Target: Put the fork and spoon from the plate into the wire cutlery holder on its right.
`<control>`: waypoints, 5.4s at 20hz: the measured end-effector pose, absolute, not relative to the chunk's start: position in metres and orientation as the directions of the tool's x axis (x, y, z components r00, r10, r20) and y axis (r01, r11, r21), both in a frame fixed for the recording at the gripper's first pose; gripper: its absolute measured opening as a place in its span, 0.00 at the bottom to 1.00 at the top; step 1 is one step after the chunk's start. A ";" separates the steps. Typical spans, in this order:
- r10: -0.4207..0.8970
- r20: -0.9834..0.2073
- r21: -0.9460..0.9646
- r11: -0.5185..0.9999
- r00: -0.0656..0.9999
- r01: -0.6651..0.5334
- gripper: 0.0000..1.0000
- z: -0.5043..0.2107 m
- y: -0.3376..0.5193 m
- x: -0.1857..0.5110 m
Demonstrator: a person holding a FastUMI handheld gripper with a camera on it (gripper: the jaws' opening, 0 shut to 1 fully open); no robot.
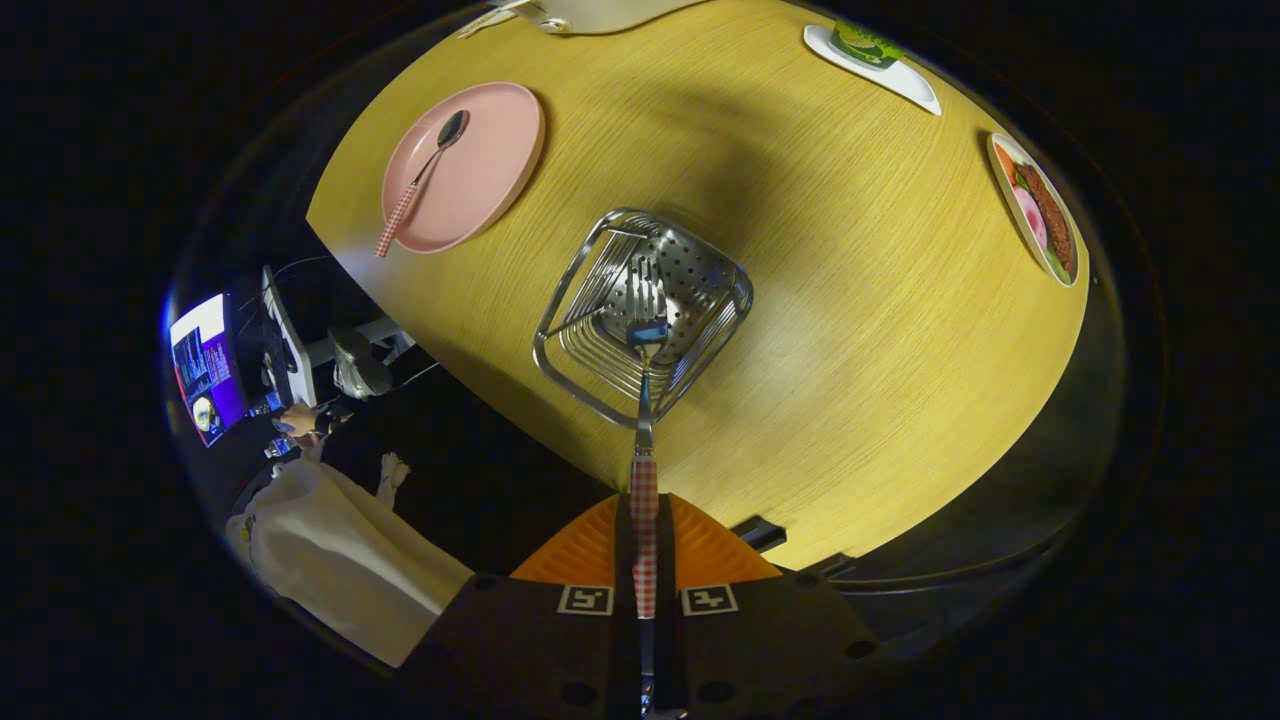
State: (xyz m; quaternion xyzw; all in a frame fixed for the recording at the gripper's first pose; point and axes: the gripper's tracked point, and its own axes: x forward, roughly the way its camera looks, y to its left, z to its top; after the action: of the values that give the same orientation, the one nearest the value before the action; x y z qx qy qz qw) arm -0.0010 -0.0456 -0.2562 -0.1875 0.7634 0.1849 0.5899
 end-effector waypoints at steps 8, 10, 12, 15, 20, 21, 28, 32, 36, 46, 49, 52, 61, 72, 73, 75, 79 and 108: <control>-0.089 -0.952 0.066 0.876 -0.294 -0.478 0.14 -0.265 -0.028 0.017; -0.081 -0.953 0.068 0.882 -0.292 -0.467 0.17 -0.264 -0.025 0.022; -0.071 -0.963 0.059 0.888 -0.262 -0.456 0.35 -0.264 -0.023 0.029; -0.009 -0.984 0.073 0.894 -0.180 -0.442 0.62 -0.257 -0.014 0.042; 0.096 -0.995 0.082 0.909 0.014 -0.409 1.00 -0.237 0.002 0.054; 0.114 -0.992 0.082 0.912 0.056 -0.402 0.99 -0.234 0.005 0.053; 0.149 -0.892 -0.013 0.935 0.426 -0.355 1.00 -0.206 0.011 0.061; 0.172 -0.785 -0.021 0.952 0.595 -0.304 1.00 -0.185 0.031 0.052; 0.180 -0.700 -0.027 0.961 0.691 -0.277 1.00 -0.170 0.049 0.038; 0.242 -0.608 0.055 0.963 0.756 -0.263 1.00 -0.166 0.126 0.030; 0.267 -0.628 0.065 0.954 0.731 -0.292 1.00 -0.178 0.152 0.032; 0.286 -0.654 0.068 0.944 0.700 -0.321 1.00 -0.193 0.179 0.037; 0.286 -0.756 0.096 0.938 0.589 -0.332 1.00 -0.249 0.236 0.065; 0.177 -0.888 0.050 0.955 0.425 -0.294 1.00 -0.349 0.259 0.082; 0.166 -0.891 0.046 0.959 0.423 -0.279 1.00 -0.353 0.258 0.085; 0.150 -0.890 0.031 0.962 0.431 -0.270 1.00 -0.357 0.257 0.090; 0.123 -0.913 0.020 0.966 0.388 -0.259 0.98 -0.372 0.255 0.087; 0.276 -0.891 0.128 0.914 0.359 -0.385 0.08 -0.234 0.177 0.016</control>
State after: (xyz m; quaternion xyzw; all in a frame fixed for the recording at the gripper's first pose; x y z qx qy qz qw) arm 0.0158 0.1768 -0.2335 -0.0515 0.5292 0.2012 0.8227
